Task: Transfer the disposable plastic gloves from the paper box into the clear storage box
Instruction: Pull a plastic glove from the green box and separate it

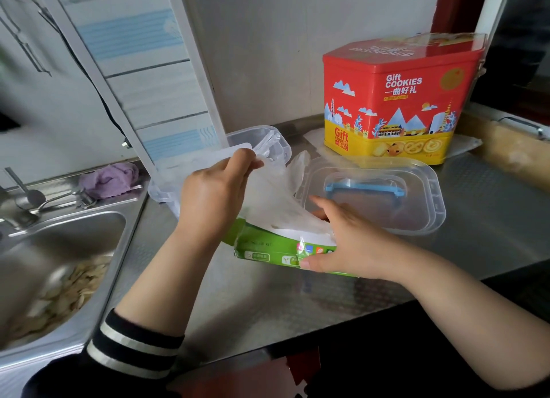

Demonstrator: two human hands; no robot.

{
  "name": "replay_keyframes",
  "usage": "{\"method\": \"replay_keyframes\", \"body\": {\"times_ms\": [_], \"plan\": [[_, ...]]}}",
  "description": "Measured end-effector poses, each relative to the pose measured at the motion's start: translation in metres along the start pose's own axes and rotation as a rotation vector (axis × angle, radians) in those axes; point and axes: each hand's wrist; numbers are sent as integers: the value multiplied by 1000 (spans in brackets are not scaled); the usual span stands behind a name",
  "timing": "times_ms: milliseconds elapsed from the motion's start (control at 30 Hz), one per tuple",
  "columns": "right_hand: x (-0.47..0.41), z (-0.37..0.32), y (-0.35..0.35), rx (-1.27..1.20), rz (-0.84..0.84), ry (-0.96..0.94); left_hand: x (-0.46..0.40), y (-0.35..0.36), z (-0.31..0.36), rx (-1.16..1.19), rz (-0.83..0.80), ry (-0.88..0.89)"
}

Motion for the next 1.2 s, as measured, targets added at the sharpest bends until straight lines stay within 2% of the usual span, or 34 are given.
{"method": "replay_keyframes", "body": {"times_ms": [267,433,467,600,700,767,800,900,967,1067,1200], "plan": [[6,29,-4,33,-17,9,-2,-19,-26,-83,-2,-76],[1,27,-2,34,-42,-12,-24,-42,-31,28,-32,-69],[0,21,-6,-46,-45,-27,-30,-46,-29,69,-48,-80],[-11,-5,-27,-680,17,-133,-50,-54,-21,254,-137,-118],[-21,-30,-38,-762,-158,-179,-67,-51,-18,333,-243,-96],[-27,-42,-41,-909,-292,-186,-77,-46,-17,355,-323,-69],[-29,-46,-44,-1016,-287,-191,-81,-44,-17,376,-360,-72],[-32,-52,-56,-1292,-82,-148,-91,-38,-24,440,-461,-172],[-34,-54,-58,-1321,41,-125,-93,-33,-30,485,-510,-280],[-34,-60,-55,-1198,230,-16,-92,-24,-40,516,-543,-396],[-39,-60,-57,-955,370,72,-93,-17,-47,504,-505,-426]]}}
Point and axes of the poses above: each hand's wrist, its own x-axis away from the middle knuckle, its own y-axis out of the palm, z = x × y, and after that the axes turned 11 degrees about y, right-handed
